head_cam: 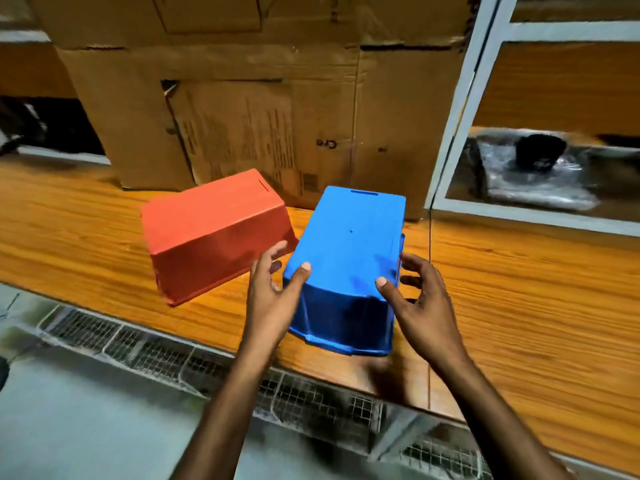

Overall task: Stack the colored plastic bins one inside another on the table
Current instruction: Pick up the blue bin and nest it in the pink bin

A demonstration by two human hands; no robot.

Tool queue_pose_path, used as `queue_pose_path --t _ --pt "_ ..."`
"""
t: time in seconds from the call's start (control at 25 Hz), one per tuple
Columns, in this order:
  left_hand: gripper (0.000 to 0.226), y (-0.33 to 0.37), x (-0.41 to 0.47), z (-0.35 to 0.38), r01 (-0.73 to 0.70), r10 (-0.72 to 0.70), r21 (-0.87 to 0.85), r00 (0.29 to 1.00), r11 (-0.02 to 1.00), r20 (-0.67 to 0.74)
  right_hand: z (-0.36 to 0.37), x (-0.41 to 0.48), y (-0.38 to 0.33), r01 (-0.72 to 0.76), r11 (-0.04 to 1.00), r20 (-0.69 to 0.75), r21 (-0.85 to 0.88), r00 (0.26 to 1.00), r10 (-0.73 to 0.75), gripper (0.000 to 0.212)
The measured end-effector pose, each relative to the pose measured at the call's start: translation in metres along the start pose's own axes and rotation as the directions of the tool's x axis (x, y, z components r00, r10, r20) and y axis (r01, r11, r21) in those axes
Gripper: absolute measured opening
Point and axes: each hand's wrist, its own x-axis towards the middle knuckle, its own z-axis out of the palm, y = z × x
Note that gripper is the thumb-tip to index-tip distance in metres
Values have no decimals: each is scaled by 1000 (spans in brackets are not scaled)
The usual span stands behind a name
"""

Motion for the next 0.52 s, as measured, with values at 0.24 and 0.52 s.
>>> queue_pose_path --t 0.24,0.52 --pt "39 -35 40 -2 159 -139 -73 964 985 225 23 -9 4 -182 983 -176 -24 969 175 58" --pt "33 -23 38 -11 235 -165 -182 929 955 332 30 -20 -15 -168 981 -111 94 978 178 45"
